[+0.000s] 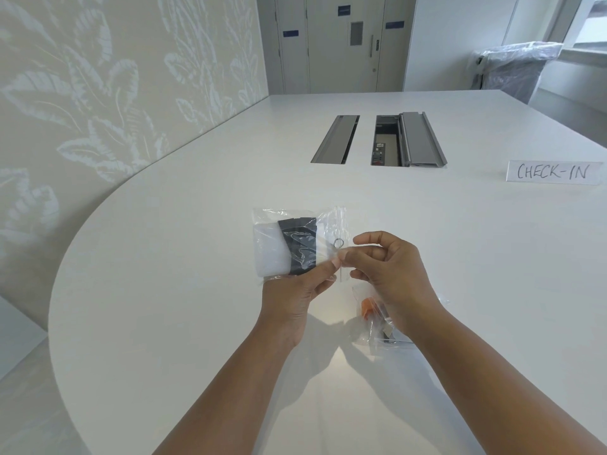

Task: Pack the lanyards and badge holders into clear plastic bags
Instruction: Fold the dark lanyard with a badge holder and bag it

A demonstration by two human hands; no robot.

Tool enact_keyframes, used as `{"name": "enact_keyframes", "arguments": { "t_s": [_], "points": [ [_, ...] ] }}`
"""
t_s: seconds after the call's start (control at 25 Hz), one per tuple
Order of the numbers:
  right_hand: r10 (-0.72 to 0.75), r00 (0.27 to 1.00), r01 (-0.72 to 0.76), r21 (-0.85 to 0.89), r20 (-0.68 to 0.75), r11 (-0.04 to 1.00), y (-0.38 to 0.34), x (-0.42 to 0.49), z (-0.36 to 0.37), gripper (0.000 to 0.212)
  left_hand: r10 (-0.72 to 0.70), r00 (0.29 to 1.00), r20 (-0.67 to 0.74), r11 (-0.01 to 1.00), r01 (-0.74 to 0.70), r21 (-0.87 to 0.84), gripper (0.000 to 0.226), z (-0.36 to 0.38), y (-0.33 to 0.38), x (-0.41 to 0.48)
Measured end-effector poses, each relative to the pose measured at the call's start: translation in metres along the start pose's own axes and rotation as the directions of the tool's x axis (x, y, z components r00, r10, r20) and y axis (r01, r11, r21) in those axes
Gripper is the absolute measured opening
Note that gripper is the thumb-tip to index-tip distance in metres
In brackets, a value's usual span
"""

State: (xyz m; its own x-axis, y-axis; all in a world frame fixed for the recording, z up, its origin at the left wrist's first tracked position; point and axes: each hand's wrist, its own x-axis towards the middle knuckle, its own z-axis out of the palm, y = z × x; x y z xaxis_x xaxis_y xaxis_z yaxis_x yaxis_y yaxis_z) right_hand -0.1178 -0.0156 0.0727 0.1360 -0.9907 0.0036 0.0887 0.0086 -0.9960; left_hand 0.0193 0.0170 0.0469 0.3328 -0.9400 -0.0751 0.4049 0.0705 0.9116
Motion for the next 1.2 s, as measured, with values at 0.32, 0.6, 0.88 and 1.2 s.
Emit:
{"name": "enact_keyframes", "arguments": {
  "t_s": [0.32,0.6,0.88,1.2],
  "points": [
    [0.237,0.956,-0.283,0.34,0.172,0.897,-0.007,0.004,-0.004,0.051,-0.071,0.994,0.082,0.996,0.076,-0.048,0.019,-0.001,0.004,0.0],
    [0.239,0.902,-0.385,0.42,0.358,0.822,-0.011,0.001,-0.003,0.049,-0.035,0.952,0.304,0.978,0.095,-0.187,0.03,-0.006,0.008,0.0],
    [0.154,0.948,-0.223,0.235,0.28,0.946,-0.012,-0.003,-0.003,0.054,-0.07,0.94,0.335,0.984,0.12,-0.131,0.031,-0.012,0.015,0.0],
    [0.165,0.956,-0.217,0.208,0.243,0.954,-0.006,0.004,-0.004,0.046,-0.078,0.973,0.217,0.992,0.098,-0.084,0.014,0.002,0.011,-0.008]
  ]
}}
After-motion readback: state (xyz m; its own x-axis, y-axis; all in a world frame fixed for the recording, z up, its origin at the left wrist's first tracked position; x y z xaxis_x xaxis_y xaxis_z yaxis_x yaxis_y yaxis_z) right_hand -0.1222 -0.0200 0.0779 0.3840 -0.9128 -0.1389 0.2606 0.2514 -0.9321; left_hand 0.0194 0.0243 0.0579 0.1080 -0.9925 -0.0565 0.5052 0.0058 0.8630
